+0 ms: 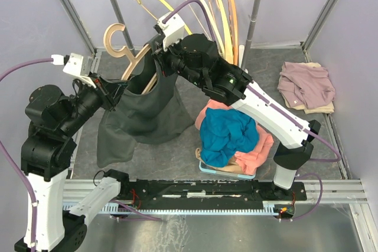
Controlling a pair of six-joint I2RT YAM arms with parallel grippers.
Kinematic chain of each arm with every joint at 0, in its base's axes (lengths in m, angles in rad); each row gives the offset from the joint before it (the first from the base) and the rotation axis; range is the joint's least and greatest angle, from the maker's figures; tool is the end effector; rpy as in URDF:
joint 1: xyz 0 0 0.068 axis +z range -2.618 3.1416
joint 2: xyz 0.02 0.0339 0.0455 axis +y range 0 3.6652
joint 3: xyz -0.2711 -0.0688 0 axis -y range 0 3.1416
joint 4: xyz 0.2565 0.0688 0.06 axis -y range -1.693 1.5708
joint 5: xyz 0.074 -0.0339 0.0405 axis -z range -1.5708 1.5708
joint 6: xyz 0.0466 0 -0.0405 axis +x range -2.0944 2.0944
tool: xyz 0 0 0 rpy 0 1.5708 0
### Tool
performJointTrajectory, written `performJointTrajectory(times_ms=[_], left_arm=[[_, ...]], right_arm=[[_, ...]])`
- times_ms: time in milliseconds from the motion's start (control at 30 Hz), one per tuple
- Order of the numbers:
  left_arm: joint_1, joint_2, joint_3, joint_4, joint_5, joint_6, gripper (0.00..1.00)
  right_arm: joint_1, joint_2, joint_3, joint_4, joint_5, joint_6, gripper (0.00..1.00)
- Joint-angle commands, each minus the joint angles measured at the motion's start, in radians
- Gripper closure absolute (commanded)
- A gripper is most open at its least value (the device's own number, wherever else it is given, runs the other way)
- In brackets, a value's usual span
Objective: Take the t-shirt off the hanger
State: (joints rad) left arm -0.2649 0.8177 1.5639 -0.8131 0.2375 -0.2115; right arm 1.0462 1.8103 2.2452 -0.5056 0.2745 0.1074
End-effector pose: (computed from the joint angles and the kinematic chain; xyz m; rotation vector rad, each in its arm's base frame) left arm 0.0948 -0.0371 0.5215 0.2288 1.6495 -0.5571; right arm 0.2164 0.3487 0.5309 -0.5625 1.5829 0.6537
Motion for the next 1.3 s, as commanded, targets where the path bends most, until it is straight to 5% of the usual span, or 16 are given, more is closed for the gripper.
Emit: performJointTrajectory(times_ms=[0,500,633,800,1267], left_arm=[[0.003,0.024,0.008,0.091,-0.009,-0.066,0.97],[0.002,0.066,0.000,0.150,0.012,-0.074,0.97],[0.003,0.067,0.001,0.154,0.025,-0.067,0.97],[0.003,0.064,-0.015,0.164,0.075,-0.060,0.97],[0.002,0.045,-0.040,0.173,0.147,-0.052,0.97]], right_arm=[[-0.002,-0.066,-0.026,0.066,-0.140,-0.009,0.99],[0.004,-0.041,0.042,0.005,-0.418,0.026,0.99],[0.003,-0.079,-0.008,0.048,-0.331,0.016,0.72],[0.003,-0.113,-0.033,0.085,-0.246,-0.035,0.59],[0.004,-0.030,0.100,0.085,-0.167,-0.078,0.53]])
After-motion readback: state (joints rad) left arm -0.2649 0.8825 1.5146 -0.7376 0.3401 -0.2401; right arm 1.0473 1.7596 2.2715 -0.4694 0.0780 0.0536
